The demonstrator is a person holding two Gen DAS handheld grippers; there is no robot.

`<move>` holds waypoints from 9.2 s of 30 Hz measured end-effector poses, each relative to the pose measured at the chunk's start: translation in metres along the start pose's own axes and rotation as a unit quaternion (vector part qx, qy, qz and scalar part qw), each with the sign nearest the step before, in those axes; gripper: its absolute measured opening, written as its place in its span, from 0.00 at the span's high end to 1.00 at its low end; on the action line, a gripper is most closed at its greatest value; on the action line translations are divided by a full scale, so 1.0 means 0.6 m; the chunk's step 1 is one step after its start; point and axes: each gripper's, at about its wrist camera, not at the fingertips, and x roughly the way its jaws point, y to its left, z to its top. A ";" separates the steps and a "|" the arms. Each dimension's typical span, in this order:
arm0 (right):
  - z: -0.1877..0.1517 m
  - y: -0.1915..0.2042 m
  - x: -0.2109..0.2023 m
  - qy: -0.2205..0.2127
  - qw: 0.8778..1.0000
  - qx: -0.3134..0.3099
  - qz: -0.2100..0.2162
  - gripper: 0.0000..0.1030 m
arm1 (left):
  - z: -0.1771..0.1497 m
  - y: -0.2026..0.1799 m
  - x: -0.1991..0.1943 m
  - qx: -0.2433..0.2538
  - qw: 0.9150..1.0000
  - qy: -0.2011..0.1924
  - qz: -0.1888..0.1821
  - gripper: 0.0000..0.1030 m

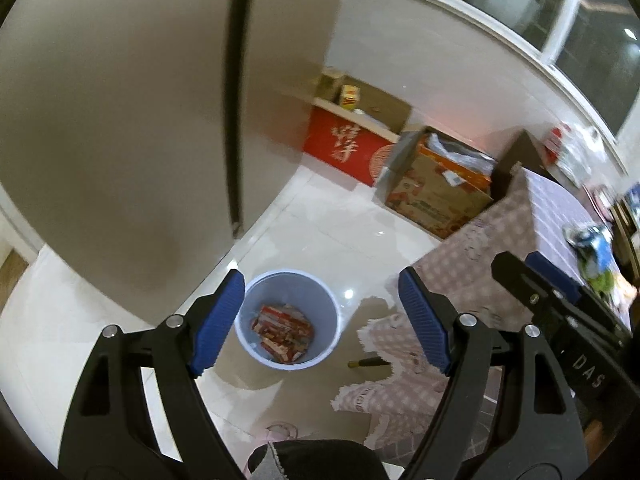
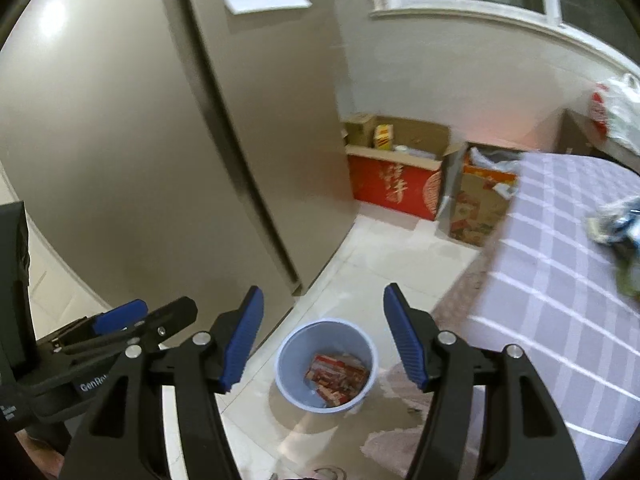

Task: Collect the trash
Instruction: 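Return to table, grasp bread bag with right while left grasps blue-white box, then carry bread bag and box over the blue bin and release both, then return to table, grasp black snack bag with right while left grasps white bottle, then carry white bottle and black snack bag over the blue bin and open both grippers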

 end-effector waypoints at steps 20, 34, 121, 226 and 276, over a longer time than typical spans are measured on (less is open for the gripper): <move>-0.040 -0.411 -0.303 -0.088 0.969 0.164 -0.164 0.27 | -0.019 -0.513 -0.006 0.265 0.948 -0.009 -0.174 0.19; -0.089 -0.665 -0.310 -0.067 0.923 0.306 -0.224 0.12 | -0.005 -0.629 0.089 0.314 0.938 0.005 -0.148 0.19; 0.011 0.027 0.082 -0.002 1.000 0.009 -0.026 0.15 | 0.034 0.061 0.114 0.012 1.000 0.018 0.005 0.40; 0.019 -0.224 -0.235 -0.052 0.990 0.057 -0.116 0.96 | 0.010 -0.305 -0.059 0.150 0.969 -0.036 -0.195 0.75; 0.013 0.009 0.027 -0.008 1.000 0.009 0.008 0.35 | 0.049 0.003 0.100 0.042 0.999 0.020 0.015 0.73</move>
